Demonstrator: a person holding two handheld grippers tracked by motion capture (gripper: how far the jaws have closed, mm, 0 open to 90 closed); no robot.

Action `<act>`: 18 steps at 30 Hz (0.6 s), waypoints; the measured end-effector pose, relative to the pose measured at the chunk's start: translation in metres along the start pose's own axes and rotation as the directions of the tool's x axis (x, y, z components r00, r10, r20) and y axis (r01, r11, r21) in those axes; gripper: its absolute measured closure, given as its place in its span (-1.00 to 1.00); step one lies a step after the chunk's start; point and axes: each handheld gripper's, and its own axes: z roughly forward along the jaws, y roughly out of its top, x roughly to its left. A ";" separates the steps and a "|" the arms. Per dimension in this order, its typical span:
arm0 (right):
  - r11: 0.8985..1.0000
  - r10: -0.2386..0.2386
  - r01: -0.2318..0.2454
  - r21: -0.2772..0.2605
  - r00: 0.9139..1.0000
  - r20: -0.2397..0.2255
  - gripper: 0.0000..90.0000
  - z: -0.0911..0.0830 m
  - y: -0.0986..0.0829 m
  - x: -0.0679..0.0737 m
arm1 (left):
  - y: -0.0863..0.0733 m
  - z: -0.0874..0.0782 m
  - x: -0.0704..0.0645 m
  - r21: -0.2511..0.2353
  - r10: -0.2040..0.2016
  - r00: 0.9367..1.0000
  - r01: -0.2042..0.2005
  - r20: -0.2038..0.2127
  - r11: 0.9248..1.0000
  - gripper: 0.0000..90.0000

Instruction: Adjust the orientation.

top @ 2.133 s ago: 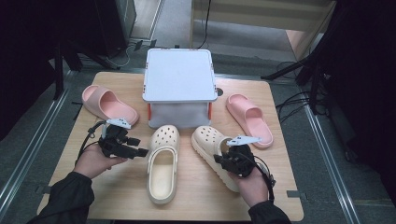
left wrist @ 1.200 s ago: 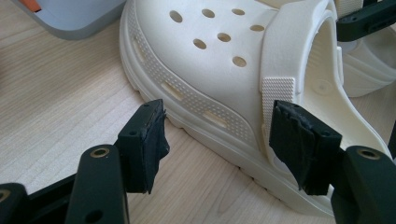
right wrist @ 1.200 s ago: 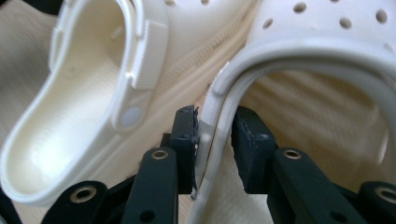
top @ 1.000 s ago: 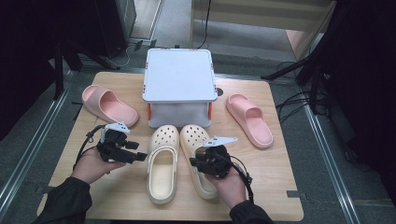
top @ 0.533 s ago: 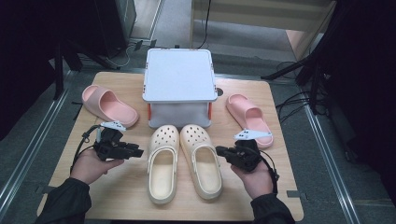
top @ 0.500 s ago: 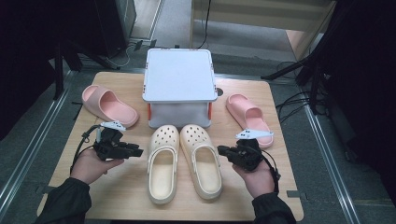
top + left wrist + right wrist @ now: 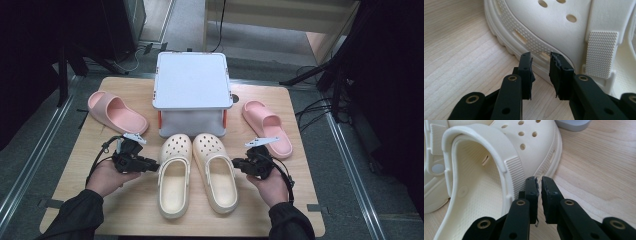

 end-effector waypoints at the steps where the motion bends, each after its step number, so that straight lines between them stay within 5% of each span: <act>1: 1.000 -0.008 0.008 0.000 1.000 0.006 0.88 0.001 0.000 0.001 | 0.000 0.000 0.000 0.000 0.000 1.000 0.000 0.001 1.000 0.58; 13: 1.000 -0.025 0.025 -0.004 1.000 -0.018 0.84 0.010 0.000 0.010 | 0.000 0.004 -0.006 -0.002 -0.010 0.999 0.010 0.039 1.000 0.63; 18: 1.000 -0.026 0.026 -0.012 0.999 -0.020 0.84 0.012 0.000 0.012 | 0.001 0.007 -0.011 0.013 0.017 0.998 -0.017 0.053 1.000 0.63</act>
